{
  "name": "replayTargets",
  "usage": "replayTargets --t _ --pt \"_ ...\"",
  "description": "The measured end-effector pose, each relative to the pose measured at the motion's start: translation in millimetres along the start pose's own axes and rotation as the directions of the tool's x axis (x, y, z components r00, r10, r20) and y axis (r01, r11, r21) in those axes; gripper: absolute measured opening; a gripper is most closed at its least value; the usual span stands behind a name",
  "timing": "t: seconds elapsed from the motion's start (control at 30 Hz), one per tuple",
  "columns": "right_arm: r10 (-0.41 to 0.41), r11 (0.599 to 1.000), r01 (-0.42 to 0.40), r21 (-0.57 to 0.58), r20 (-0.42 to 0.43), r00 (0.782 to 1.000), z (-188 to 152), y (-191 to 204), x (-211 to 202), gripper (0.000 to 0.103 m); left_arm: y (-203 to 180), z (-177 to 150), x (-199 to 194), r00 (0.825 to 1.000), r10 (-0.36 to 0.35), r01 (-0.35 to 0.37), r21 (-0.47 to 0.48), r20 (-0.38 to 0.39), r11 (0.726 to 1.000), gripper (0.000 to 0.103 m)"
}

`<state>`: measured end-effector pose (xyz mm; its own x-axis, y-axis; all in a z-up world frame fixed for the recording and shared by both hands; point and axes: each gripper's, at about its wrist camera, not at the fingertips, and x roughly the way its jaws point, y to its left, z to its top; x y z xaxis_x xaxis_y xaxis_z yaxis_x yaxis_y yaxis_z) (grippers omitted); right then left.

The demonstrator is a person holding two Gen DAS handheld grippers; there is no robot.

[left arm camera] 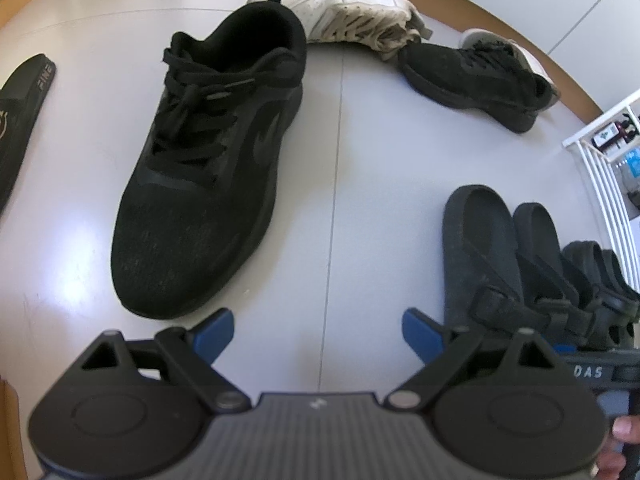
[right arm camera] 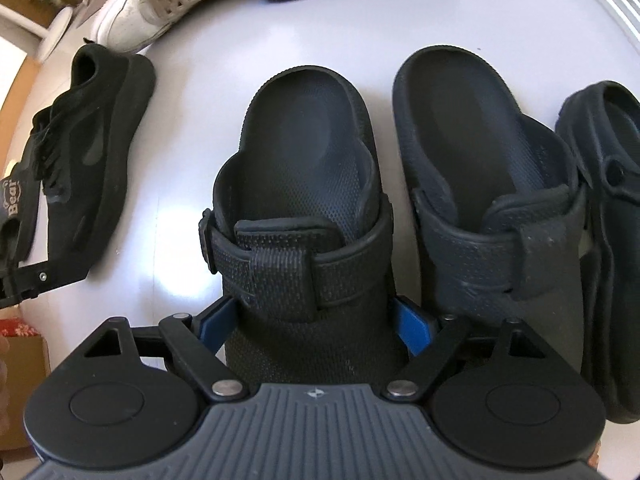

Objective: Organize scattered shoes
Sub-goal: 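Lower the slip-on with the right tool beside the black strap slip-on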

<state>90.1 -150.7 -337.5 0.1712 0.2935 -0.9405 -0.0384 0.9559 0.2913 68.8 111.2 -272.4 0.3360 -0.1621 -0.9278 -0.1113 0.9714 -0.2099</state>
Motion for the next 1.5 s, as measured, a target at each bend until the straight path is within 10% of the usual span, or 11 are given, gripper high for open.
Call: replayTargets --t 1.5 --pt "-0.019 0.96 0.052 -0.276 0.122 0.992 -6.0 4.1 -11.2 0.082 -5.4 -5.7 4.2 1.0 0.02 -0.02 -0.047 0.0 0.999 0.092"
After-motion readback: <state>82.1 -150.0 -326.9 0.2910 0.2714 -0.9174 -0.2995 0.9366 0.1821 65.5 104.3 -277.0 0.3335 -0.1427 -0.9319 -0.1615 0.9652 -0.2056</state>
